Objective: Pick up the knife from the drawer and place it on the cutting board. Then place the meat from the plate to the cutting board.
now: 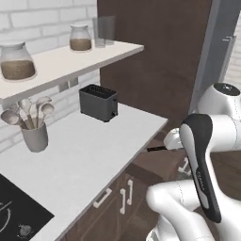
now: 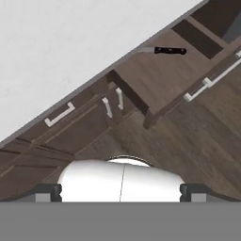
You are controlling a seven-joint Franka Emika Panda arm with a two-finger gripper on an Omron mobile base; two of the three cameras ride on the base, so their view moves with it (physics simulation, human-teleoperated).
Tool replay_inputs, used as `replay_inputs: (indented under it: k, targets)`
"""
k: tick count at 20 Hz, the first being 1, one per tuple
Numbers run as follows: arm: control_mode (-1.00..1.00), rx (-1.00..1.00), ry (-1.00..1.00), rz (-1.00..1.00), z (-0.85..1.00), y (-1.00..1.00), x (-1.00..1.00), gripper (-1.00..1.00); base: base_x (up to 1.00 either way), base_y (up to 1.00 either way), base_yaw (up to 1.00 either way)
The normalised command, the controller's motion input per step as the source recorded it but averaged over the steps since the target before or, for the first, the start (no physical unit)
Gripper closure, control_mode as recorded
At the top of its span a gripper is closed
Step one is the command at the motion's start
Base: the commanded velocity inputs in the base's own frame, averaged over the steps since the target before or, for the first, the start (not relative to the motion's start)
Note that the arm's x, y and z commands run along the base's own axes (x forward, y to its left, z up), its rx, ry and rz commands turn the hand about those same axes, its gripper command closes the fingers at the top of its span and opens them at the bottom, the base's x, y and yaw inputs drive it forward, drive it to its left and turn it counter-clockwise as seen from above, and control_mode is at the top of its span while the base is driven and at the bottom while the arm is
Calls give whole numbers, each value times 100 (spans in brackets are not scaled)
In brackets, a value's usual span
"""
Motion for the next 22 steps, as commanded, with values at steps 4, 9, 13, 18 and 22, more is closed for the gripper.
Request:
replay_inputs:
  k: [4,9,13,18,22]
  targets:
    - [100,0,0,0,0,0,0,-100,-4,20,-37]
    - [-100,0,0,-5,-4,0,12,-100,35,25,-28]
    - [-100,0,4,-18,-54,-18,67,-100,0,0,0]
    - [-100,1,6,-9,-97,-79,85,-100,0,0,0]
    - [-100,14,7,-4,-97,-80,100,-100,0,0,0]
